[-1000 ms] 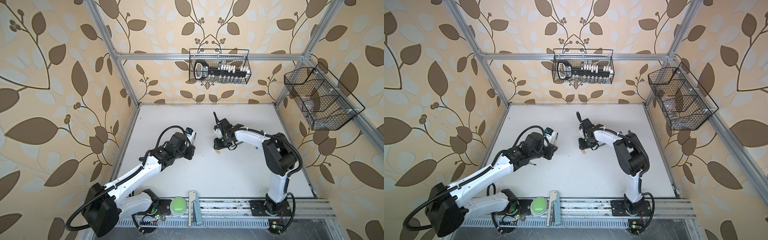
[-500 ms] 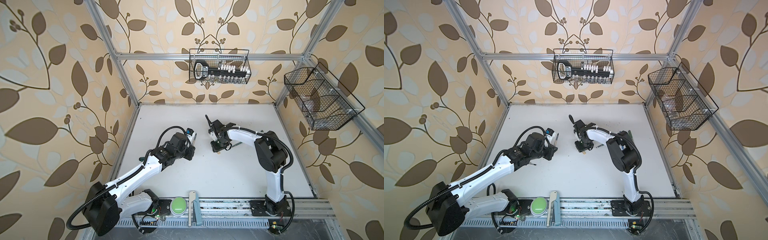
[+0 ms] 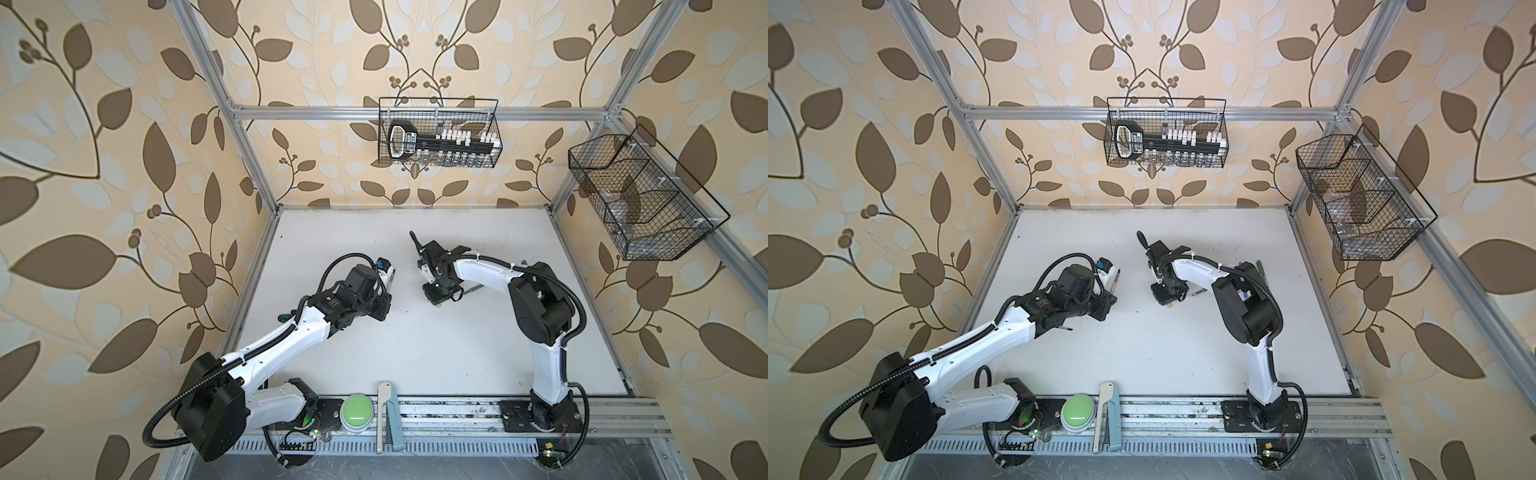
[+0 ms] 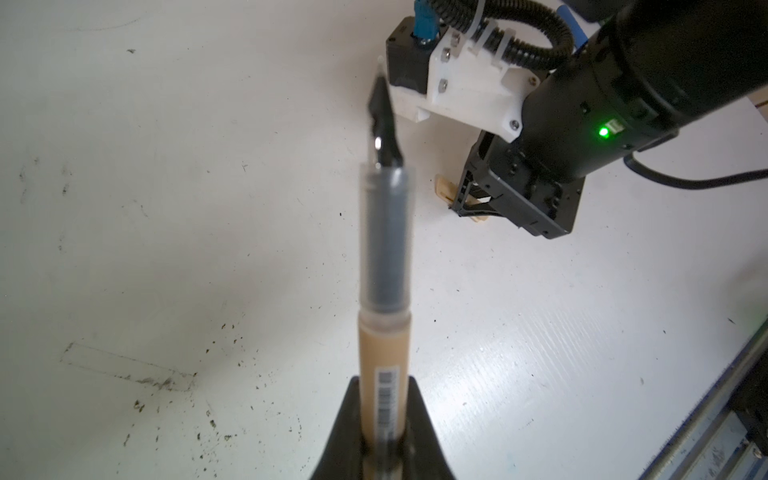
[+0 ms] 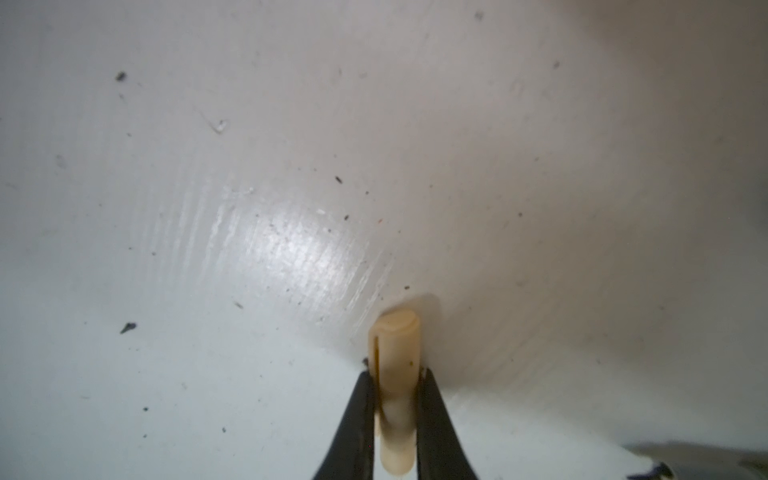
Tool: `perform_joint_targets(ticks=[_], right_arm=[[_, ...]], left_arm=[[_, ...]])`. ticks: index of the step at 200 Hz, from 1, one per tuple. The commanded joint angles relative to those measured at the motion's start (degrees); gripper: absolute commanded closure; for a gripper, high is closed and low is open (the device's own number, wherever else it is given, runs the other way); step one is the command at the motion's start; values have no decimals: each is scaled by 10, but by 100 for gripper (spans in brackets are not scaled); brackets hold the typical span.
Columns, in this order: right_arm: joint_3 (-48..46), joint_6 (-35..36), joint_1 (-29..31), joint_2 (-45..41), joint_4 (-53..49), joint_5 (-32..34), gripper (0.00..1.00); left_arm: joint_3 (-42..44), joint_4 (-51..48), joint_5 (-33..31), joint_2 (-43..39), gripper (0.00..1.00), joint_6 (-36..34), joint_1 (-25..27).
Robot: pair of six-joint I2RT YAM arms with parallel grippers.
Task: Insert the pens into the pen caps
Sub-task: 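Close the right gripper on the beige cap and lift it, then carry the beige cap over the nib of the pen held by the left gripper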
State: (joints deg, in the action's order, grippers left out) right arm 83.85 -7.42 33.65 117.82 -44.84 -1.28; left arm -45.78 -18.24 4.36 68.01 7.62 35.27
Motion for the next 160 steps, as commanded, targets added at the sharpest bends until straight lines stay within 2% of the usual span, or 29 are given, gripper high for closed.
perform_joint_targets(ticks=[1,27,58,80,125,160], right_arm=[[-18,5,5,21,1,-5,89],[-43,-2,-1,-10,31,-29,94],[-95,-13,-15,-84,99,-64,96],[-156,-23,-24,-154,160,-81,97],[-288,-71,-55,-299,322,-132,99],[-364,-111,-61,-401,445,-140,99]], left_arm=[[-25,14,12,4,100,-14,4],[-7,40,10,4,100,-13,8],[58,158,-56,-2,100,-2,44],[65,189,-84,-1,100,-10,61],[53,238,-50,35,100,-13,68],[45,277,-50,72,100,-31,96]])
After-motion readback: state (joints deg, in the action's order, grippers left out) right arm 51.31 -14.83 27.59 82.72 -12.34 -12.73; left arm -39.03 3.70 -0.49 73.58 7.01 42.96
